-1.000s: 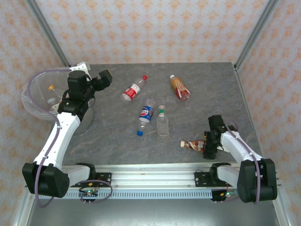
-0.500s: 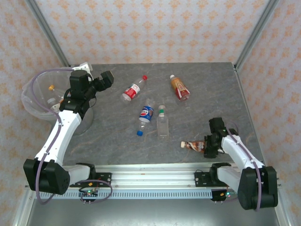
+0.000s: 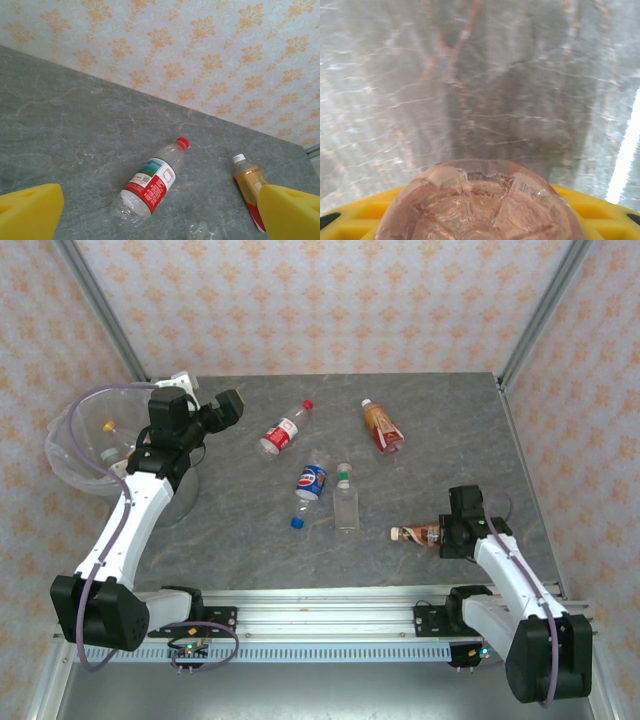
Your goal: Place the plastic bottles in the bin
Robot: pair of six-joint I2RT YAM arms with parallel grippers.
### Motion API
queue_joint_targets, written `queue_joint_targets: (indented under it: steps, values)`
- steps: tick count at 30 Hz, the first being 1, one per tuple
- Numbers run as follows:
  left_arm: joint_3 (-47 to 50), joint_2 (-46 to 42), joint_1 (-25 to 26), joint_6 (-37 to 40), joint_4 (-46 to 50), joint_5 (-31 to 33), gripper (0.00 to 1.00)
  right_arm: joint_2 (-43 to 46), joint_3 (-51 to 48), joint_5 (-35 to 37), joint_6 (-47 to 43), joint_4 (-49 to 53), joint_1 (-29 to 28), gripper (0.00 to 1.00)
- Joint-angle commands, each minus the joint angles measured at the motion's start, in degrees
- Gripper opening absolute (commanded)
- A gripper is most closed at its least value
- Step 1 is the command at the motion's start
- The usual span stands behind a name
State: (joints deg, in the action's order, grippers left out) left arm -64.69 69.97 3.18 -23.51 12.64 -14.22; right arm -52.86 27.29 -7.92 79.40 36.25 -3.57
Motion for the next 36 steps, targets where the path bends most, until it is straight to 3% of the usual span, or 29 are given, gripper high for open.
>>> queue_joint_targets:
  steps: [1, 7, 13, 17, 22, 30, 36]
  values:
    - [-2.24, 0.73, 0.16, 0.76, 1.01, -1.92, 1.00, 1.54, 1.52, 2.58, -9.59, -6.55, 0.32, 0.00]
    - [-3.22, 1.62, 0.32, 0.22, 1.25, -4.76, 1.00, 4.90, 0.54, -1.19, -23.17, -18.36, 0.32, 0.00]
    - [-3.58, 1.71, 1.60, 0.63, 1.50, -6.25, 1.00, 3.64, -0.42, -9.48, -26.84, -33.46, 0.29, 0.00]
    - [-4.80, 2.08, 3.49, 1.78, 3.50, -6.64, 1.00, -0.60, 5.31, -12.23, -33.44, -31.67, -1.36, 0.00]
    - [-5.78, 3.12, 5.98, 3.63, 5.83, -6.49, 1.00, -6.03, 11.62, -8.39, -41.88, -32.92, -9.95, 0.00]
    - [-7.16, 6.75, 9.93, 4.14, 8.01, -9.10, 1.00, -16.86, 17.29, -10.53, -39.88, -41.57, -16.34, 0.00]
    - [-7.14, 9.25, 13.33, 4.73, 9.16, -10.06, 1.00, -19.45, 18.89, -11.30, -39.31, -47.91, -20.01, 0.00]
